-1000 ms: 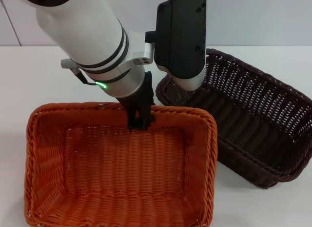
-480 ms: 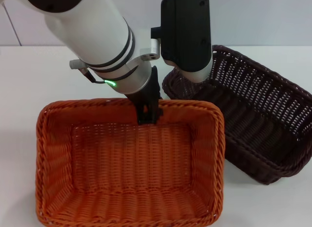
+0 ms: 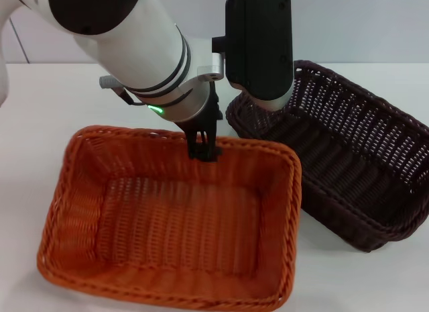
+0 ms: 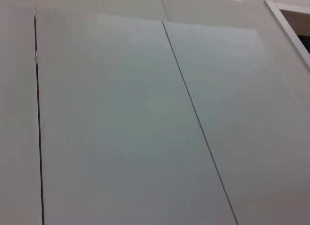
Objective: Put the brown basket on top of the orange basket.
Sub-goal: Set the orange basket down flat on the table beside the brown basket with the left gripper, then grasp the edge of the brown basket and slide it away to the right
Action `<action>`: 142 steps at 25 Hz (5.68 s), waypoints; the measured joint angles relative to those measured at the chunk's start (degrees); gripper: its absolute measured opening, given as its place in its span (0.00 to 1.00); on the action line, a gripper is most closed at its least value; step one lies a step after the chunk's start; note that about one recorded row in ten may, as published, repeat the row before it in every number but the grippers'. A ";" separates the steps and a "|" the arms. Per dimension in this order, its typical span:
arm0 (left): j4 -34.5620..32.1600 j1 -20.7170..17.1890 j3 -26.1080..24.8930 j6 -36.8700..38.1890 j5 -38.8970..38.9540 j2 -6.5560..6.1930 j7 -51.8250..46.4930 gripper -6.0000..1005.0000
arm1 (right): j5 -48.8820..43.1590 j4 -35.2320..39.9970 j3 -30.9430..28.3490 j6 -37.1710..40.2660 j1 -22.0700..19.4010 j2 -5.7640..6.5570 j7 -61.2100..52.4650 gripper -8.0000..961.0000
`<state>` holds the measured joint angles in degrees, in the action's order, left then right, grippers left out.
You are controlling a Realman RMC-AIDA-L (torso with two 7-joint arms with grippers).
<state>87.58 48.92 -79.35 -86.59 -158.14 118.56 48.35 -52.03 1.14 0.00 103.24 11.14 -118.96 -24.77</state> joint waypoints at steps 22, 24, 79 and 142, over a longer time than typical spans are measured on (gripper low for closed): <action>27.97 -30.83 -5.13 50.43 -7.30 -0.37 -16.16 0.72 | 0.01 0.29 -0.16 -0.84 0.69 0.06 -0.02 0.78; 27.52 -37.92 -4.11 66.33 -7.12 -0.36 -17.84 0.72 | -0.01 0.43 0.25 -1.61 0.74 0.02 -0.01 0.78; -72.91 -37.83 8.40 160.09 15.52 -0.09 -60.28 0.72 | -7.84 19.11 26.74 -18.30 12.63 0.12 -18.18 0.78; -71.31 -36.86 8.07 152.85 15.76 0.08 -59.75 0.72 | -92.92 98.11 45.78 17.29 24.89 3.11 -64.13 0.78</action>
<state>16.28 12.06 -71.28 66.26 -142.37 118.65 -11.40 -144.95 99.25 45.78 120.53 36.03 -115.85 -88.90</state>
